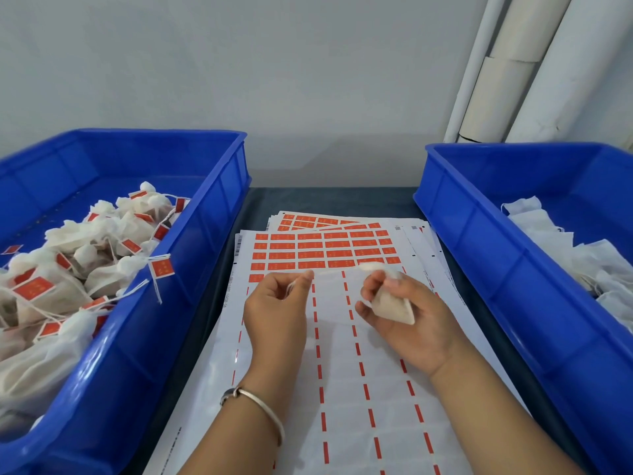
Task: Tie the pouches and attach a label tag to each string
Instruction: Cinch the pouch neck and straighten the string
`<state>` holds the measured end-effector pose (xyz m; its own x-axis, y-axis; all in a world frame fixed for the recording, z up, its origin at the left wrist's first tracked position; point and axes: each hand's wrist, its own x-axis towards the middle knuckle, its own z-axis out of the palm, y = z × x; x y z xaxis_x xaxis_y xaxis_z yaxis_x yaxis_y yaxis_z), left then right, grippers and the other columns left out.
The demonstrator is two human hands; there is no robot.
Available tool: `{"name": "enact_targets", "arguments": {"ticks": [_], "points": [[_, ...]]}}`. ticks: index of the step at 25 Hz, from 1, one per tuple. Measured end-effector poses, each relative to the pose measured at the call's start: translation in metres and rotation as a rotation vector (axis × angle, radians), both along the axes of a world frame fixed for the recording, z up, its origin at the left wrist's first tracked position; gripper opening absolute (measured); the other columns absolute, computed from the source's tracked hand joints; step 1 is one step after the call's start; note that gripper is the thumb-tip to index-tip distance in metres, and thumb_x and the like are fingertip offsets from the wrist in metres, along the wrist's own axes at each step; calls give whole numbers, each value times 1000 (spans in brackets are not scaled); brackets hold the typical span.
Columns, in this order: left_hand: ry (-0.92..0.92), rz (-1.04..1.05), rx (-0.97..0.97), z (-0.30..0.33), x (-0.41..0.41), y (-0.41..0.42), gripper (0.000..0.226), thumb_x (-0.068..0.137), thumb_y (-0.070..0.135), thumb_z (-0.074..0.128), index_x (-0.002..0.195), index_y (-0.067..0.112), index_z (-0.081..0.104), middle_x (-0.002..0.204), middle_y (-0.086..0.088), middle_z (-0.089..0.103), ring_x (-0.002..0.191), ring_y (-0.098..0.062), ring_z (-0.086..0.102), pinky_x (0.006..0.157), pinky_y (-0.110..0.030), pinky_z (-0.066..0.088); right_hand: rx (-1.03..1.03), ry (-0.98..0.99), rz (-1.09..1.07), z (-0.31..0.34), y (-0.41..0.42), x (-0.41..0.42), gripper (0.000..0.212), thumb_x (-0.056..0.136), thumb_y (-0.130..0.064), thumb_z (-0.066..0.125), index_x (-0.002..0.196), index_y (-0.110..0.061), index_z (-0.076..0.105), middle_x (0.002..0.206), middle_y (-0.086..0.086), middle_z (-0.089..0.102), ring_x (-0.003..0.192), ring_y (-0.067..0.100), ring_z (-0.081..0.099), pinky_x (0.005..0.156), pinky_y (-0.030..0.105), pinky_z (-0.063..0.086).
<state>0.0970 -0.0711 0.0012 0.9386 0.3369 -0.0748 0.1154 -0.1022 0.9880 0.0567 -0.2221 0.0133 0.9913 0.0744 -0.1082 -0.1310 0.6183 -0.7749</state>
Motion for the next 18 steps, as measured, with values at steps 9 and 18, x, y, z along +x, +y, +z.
{"name": "enact_targets", "arguments": {"ticks": [9, 18], "points": [[-250, -527, 437, -9, -15, -13, 15, 88, 32, 60, 100, 33, 71, 78, 39, 49, 79, 14, 52, 67, -2, 35, -4, 70, -261, -9, -4, 8, 25, 91, -16, 53, 113, -22, 64, 118, -1, 68, 87, 17, 58, 73, 27, 51], [-488, -601, 520, -7, -19, -13, 9, 85, 35, 63, 92, 33, 68, 88, 38, 44, 95, 12, 44, 82, -2, 35, -821, 26, -277, -14, 3, 6, 33, 97, -21, 50, 116, -47, 59, 125, -19, 56, 113, 14, 53, 90, 31, 51]]}}
